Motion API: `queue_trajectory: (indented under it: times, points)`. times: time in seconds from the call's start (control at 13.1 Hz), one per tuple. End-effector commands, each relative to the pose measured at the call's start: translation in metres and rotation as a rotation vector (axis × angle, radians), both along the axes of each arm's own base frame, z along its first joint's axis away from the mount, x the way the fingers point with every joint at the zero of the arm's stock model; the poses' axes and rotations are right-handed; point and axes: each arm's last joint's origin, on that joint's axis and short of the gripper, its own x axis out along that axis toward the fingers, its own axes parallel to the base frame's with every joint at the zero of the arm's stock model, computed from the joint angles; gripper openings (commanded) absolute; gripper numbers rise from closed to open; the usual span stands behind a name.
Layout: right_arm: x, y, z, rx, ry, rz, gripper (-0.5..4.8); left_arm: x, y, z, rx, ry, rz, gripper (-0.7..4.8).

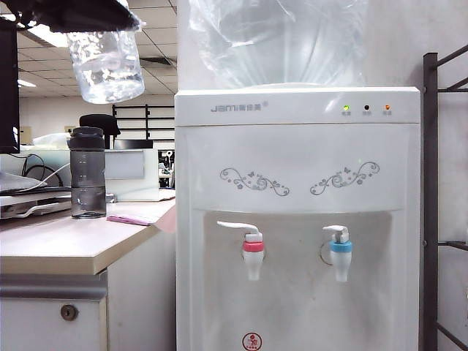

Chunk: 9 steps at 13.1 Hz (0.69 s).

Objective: Pick up the plastic mug from the left desk, go to the cold water outlet of the water dispenser, press the vertical switch to get some water, then put the mug back on the desk.

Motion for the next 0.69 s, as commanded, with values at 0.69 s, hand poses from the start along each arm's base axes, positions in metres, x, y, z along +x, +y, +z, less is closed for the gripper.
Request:
queue_trajectory:
  times: [0.69]
  points:
    - [-0.001, 0.0, 0.001, 0.024, 0.012, 0.004, -0.01, -0.047, -0.055, 0.045, -0.037, -0.069, -0.352, -0.06]
